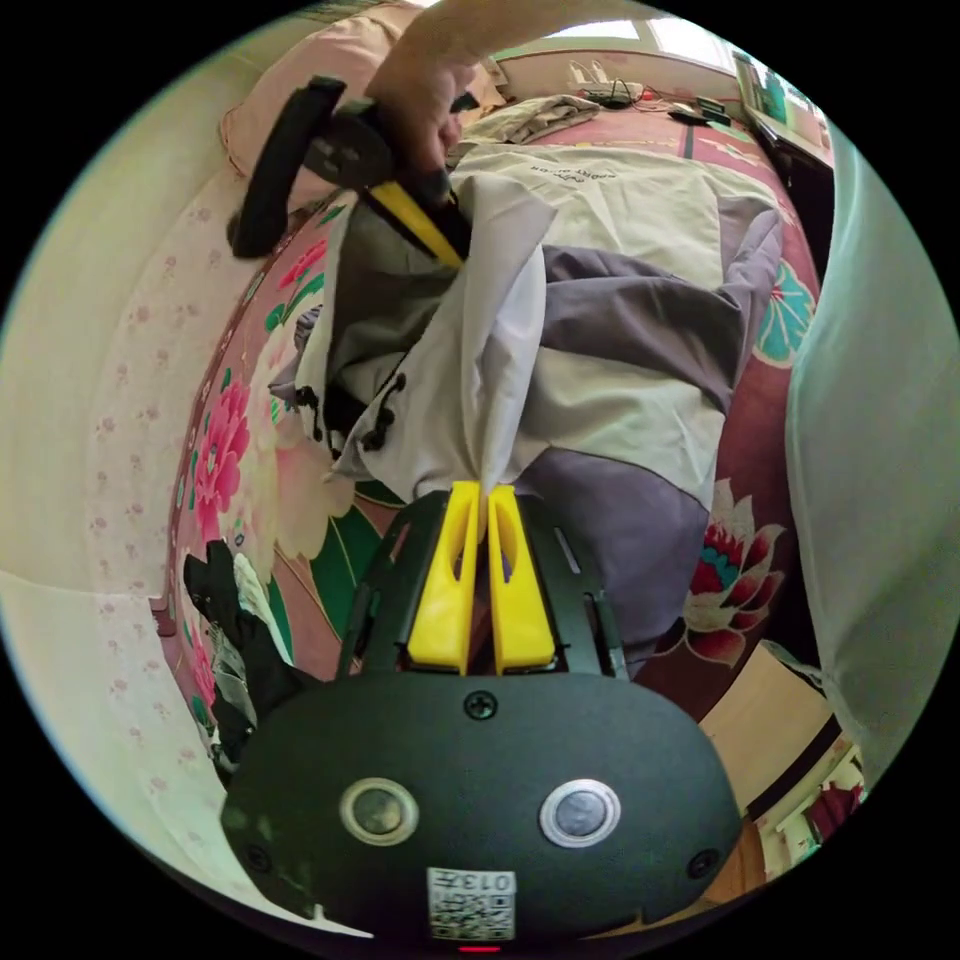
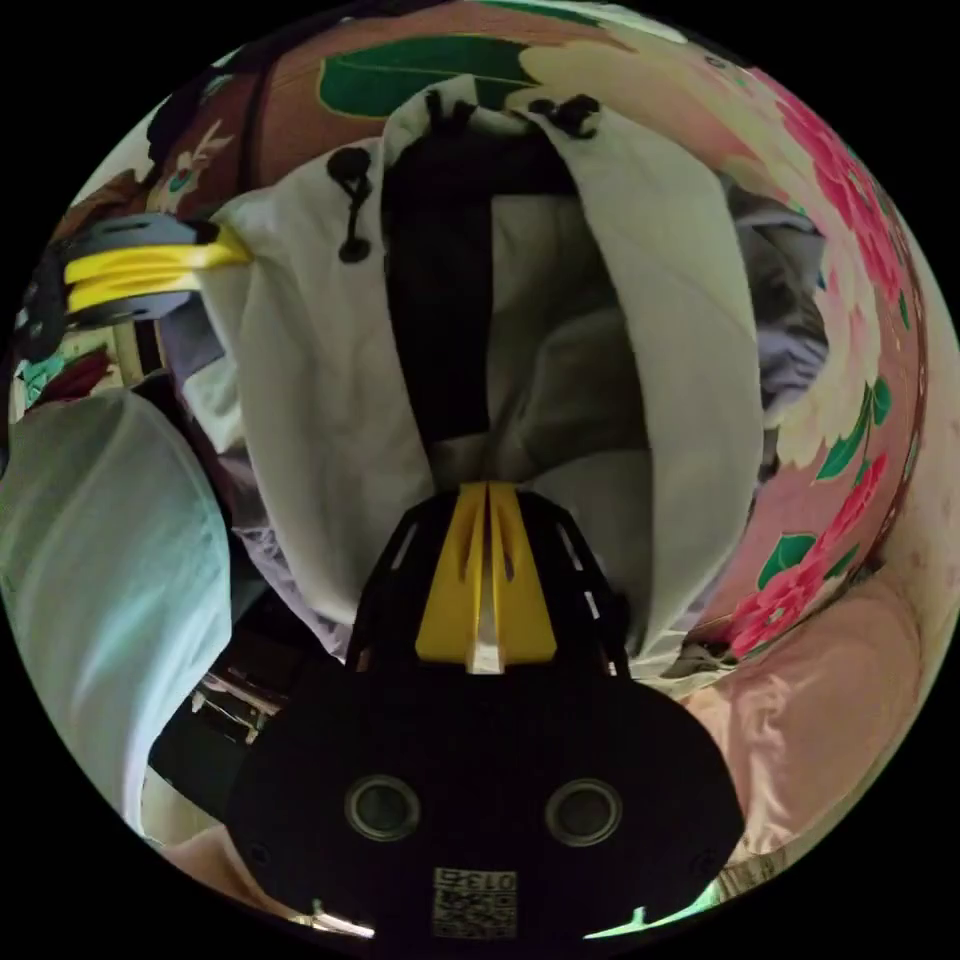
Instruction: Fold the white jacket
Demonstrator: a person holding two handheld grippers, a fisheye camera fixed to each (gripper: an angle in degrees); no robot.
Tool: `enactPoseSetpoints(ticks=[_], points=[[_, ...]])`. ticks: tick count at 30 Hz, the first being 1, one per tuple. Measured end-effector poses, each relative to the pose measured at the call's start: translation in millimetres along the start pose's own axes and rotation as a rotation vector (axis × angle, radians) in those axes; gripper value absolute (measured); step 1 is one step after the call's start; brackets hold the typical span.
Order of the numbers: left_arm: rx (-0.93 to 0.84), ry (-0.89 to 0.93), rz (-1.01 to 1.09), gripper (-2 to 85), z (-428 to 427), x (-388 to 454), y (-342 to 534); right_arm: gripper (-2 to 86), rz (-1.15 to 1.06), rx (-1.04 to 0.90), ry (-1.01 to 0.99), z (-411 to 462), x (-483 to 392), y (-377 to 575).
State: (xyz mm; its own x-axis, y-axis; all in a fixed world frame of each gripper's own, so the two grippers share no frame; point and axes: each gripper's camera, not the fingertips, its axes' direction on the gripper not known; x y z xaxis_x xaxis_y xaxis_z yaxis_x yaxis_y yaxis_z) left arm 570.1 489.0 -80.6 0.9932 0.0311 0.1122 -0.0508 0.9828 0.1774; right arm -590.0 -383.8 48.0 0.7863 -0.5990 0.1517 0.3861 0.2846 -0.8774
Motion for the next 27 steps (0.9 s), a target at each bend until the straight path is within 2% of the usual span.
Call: enactPoseSetpoints(ticks=[1,3,6,8,13,17,20,22,25,27], points=[[-0.003,-0.01,0.008,0.4,0,0,1,0.0,0.018,0.031,-0.033,-5,4,13],[-0.017,-0.041,0.039,0.4,-1,-1,6,0.0,0.102,0.248,-0.147,-35,23,70],[-0.022,-0.056,0.072,0.4,-13,-4,14,0.0,0.228,0.54,-0.201,-63,41,146],[0.01,-0.091,0.086,0.2,-24,-4,20,0.0,0.347,0.631,-0.185,-59,51,180],[0.151,-0.067,-0.076,-0.1,-42,-46,25,0.1,0.529,0.623,-0.123,3,58,217],[0.188,-0.015,-0.106,0.1,-21,-81,-7,0.1,0.713,0.593,-0.254,78,75,232],[-0.056,0.114,-0.01,0.0,41,-83,-37,0.2,0.583,0.633,-0.399,106,67,210],[-0.143,0.197,0.025,0.0,70,-84,-38,0.4,0.535,0.712,-0.35,102,57,200],[0.028,0.187,-0.059,0.3,46,-110,-23,1.3,0.491,0.869,-0.205,91,46,206],[0.213,0.141,-0.178,1.3,21,-139,0,3.5,0.49,0.98,-0.149,97,45,231]])
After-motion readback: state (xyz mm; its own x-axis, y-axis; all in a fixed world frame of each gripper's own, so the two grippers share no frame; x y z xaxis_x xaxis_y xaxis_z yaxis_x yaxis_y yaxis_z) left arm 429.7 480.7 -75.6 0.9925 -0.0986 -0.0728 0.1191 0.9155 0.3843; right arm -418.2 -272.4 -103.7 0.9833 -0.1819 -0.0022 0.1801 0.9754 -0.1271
